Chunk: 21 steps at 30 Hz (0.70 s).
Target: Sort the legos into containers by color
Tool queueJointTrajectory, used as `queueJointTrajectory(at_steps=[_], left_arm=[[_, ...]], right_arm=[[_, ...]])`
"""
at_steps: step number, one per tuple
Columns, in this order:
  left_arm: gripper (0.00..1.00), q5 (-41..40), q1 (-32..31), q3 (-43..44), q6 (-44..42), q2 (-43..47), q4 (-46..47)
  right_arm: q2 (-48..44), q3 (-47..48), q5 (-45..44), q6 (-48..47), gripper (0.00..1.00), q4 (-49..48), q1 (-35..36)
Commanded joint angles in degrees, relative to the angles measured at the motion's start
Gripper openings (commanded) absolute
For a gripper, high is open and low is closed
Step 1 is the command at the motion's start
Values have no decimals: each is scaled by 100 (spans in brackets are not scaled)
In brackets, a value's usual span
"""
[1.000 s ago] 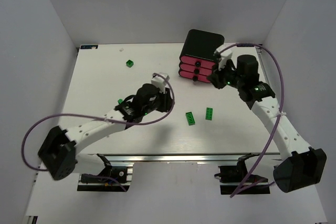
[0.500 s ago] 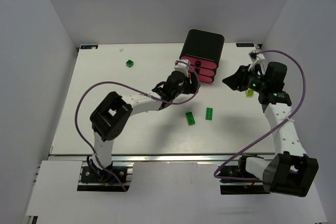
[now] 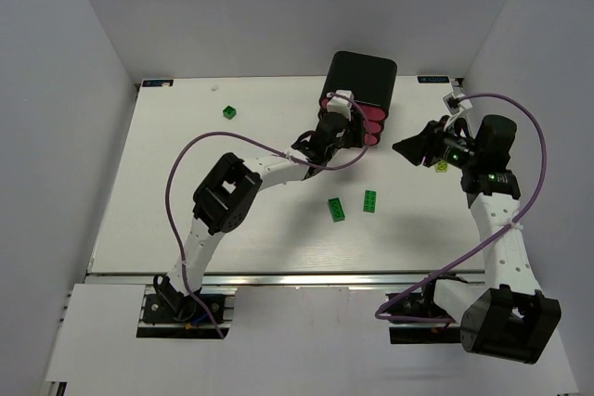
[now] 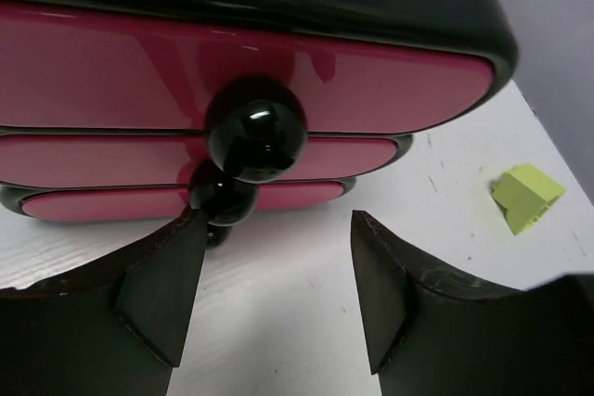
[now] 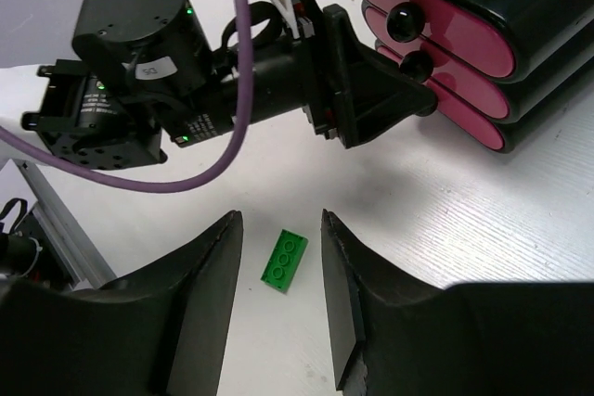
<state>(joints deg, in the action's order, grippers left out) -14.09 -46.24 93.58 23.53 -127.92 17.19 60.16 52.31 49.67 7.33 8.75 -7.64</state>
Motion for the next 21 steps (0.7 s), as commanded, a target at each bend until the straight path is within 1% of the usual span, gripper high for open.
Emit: queueJointTrajectory(at_steps=[1, 3, 12, 19, 21], left_arm=[[72, -366, 36, 318, -94, -75, -154], [69, -428, 36, 406, -85, -137, -277], [68, -516, 141, 749, -85, -365, -480], [54, -534, 194, 846, -59, -480, -427], [47, -534, 194, 846, -42, -488, -401]], right_arm=[[-119, -28, 166, 66, 46, -251, -62], [-119, -20, 166, 67, 46, -251, -71], [-119, -55, 201, 93, 46, -286, -132], [-110, -90, 219, 110, 46, -330, -168], [-110, -99, 210, 102, 46, -330, -159]])
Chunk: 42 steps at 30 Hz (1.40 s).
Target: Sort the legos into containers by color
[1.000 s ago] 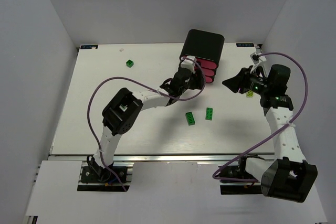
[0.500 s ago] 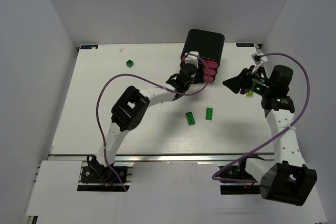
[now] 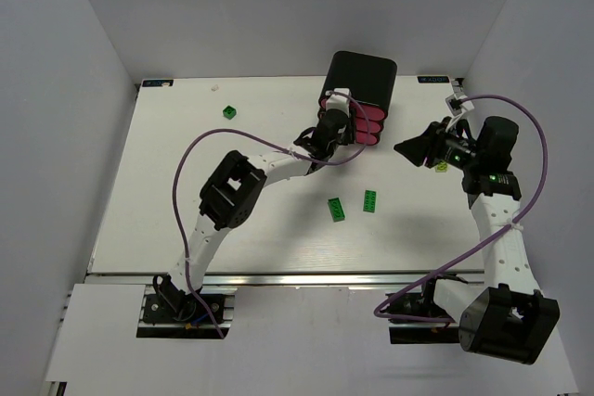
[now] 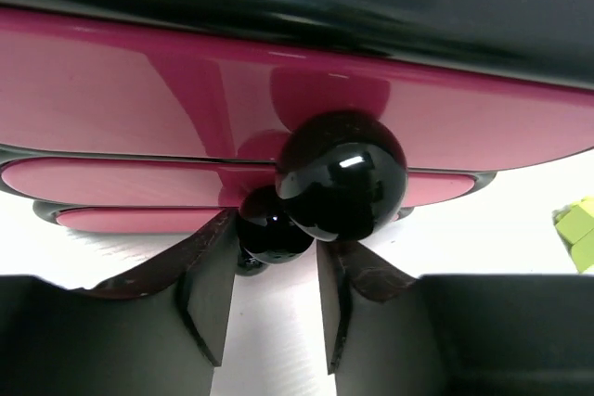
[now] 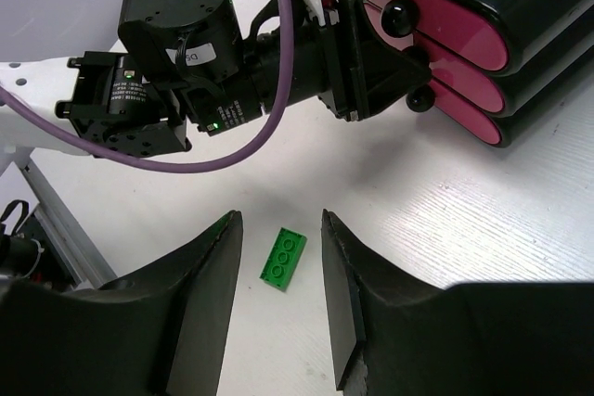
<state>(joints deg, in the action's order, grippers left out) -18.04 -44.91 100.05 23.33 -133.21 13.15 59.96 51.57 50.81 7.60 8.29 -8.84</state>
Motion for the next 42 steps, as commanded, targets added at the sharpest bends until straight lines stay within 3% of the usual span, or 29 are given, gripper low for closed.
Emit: queueJointTrajectory(at_steps=[1, 2, 6, 13, 21, 24, 25, 29, 33, 38, 42], left_arm=[[43, -121, 61, 190, -22, 58, 30], [36, -103, 61, 164, -30, 75, 47], [23, -24, 61, -186, -39, 295, 249], [20, 29, -53, -1977, -127, 1261, 1136], [22, 82, -53, -2437, -118, 1745, 1181], [45, 143, -1, -2464, -22, 1798, 1085], [61, 161, -1, -2464, -13, 1816, 1067], [77, 222, -1, -2481, 13, 1947, 918], [82, 328, -1, -2726, 13, 2351, 734], [86, 319, -1, -3289, -39, 3493, 523], [82, 179, 52, -3632, -153, 4486, -501]], right_arm=[[-82, -24, 96, 75, 46, -293, -56], [-81, -33, 96, 67, 46, -293, -56], [-64, -51, 43, 23, 46, -311, -56], [6, -103, 70, -12, 46, -346, -56], [156, -139, 114, -126, 50, -346, -48], [235, -139, 149, -223, 57, -294, -48], [270, -139, 149, -328, 59, -293, -39], [323, -112, -184, -600, 63, -179, -30], [419, -42, -772, -907, 64, -12, -39], [472, -24, -1511, -1146, 64, 49, -39], [516, -7, -2449, -1295, 60, 41, -56]])
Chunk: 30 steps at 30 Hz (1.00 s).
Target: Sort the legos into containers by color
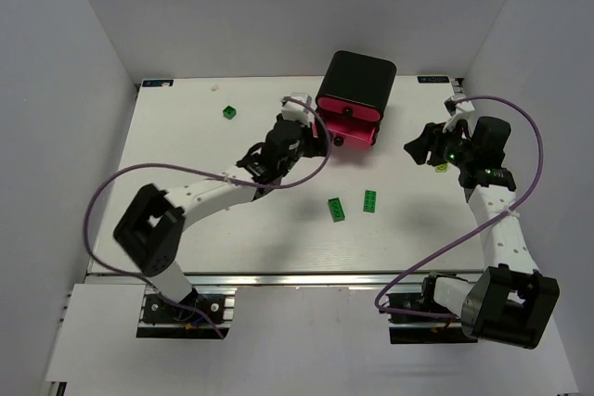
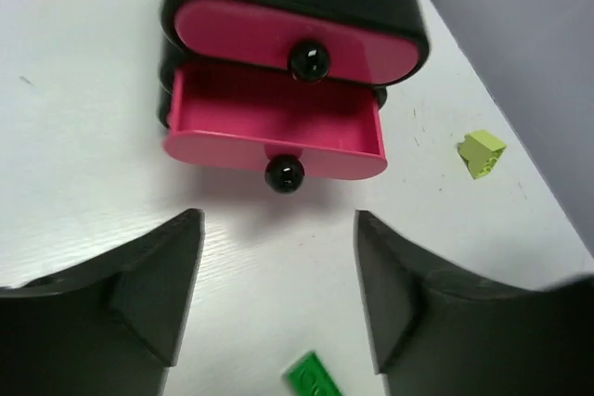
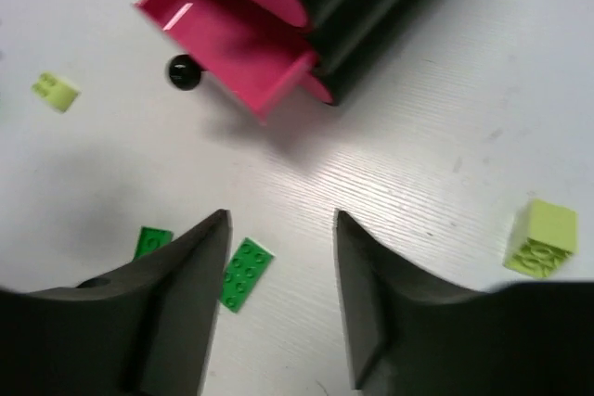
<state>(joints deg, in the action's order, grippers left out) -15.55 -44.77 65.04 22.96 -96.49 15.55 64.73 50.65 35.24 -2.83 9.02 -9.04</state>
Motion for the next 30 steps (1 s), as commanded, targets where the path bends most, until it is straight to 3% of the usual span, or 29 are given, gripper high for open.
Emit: queueJointTrajectory(at_steps=[1, 2, 3, 4, 5, 7, 9, 10, 11, 14, 19, 30], left_arm=[[72, -114, 39, -175, -177, 1007, -990], [65, -219, 39, -289, -308, 1392, -1245], [56, -264, 39, -359, -371, 1596, -1787], [40, -316, 91, -517, -519, 1798, -2019], [33, -439, 92, -596, -590, 1974, -2273], [27, -580, 92, -763, -766, 2537, -2872], [34, -860, 92, -1035, -1012, 3036, -3249], [43, -1001, 92, -1132, -1091, 3179, -3338], [67, -1142, 92, -1212, -1196, 3319, -3391], [83, -1467, 92, -1379, -1495, 3698, -3480], [85, -1487, 92, -1406, -1575, 4023, -3515], [85, -1134, 92, -1423, -1602, 4103, -3480]], right_arm=[[101, 102, -1079, -279, 51, -58, -54], [136, 120, -1220, -297, 44, -75, -63], [250, 181, -1518, -323, 27, -49, -98], [312, 243, -1651, -349, 19, -6, -116], [373, 295, -1757, -367, 13, 47, -124], [628, 444, -1933, -428, 13, 205, -195], [821, 559, -2021, -481, 24, 355, -239], [1066, 612, -2039, -525, 43, 494, -282], [1216, 778, -2074, -639, 51, 592, -300], [1866, 1129, -2276, -902, 66, 917, -318], [2886, 1771, -2882, -1272, 75, 1304, -292], [3854, 2449, -3709, -1501, 74, 1367, -291]])
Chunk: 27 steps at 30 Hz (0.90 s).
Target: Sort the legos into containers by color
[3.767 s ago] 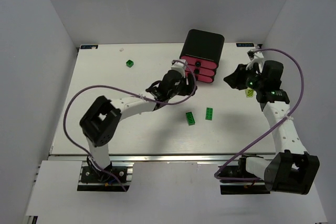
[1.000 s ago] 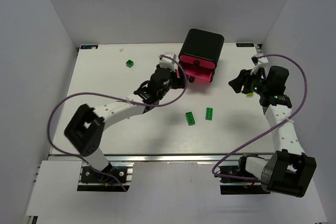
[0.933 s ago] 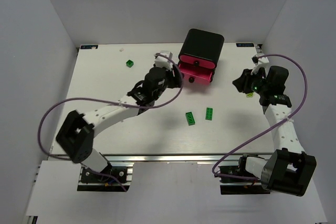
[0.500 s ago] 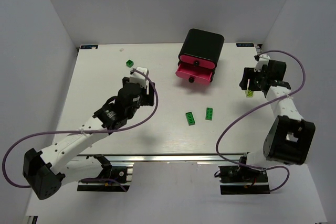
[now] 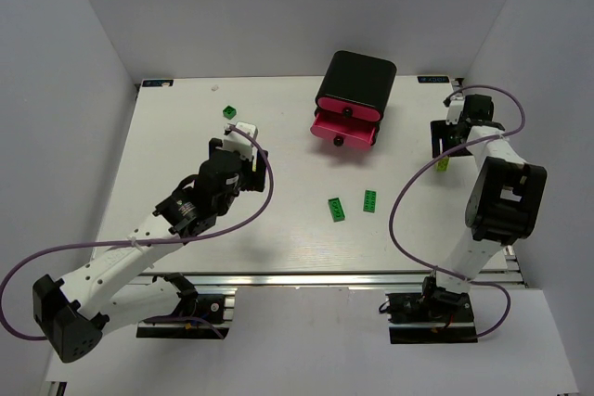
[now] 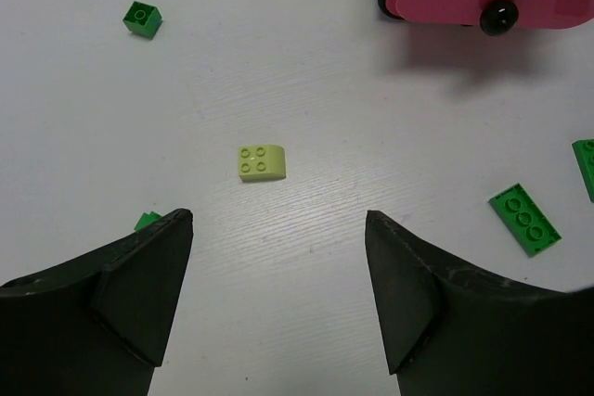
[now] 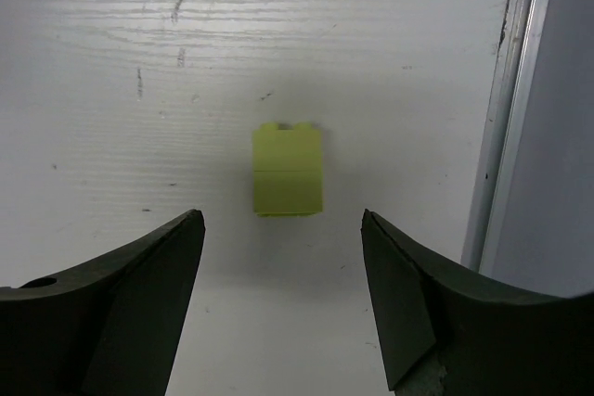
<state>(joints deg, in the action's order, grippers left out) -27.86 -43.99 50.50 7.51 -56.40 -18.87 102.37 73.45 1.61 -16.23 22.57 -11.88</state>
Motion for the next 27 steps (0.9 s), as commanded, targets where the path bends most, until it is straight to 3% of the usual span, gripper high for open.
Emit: queueJointTrajectory(at_steps=[1, 27], left_arm=[[85, 96, 13, 30, -56, 94, -29], [86, 149, 13, -75, -100, 6, 77]], right_arm=[[134, 170, -345, -161, 73, -7, 1], [644, 205, -108, -117, 59, -165, -25]])
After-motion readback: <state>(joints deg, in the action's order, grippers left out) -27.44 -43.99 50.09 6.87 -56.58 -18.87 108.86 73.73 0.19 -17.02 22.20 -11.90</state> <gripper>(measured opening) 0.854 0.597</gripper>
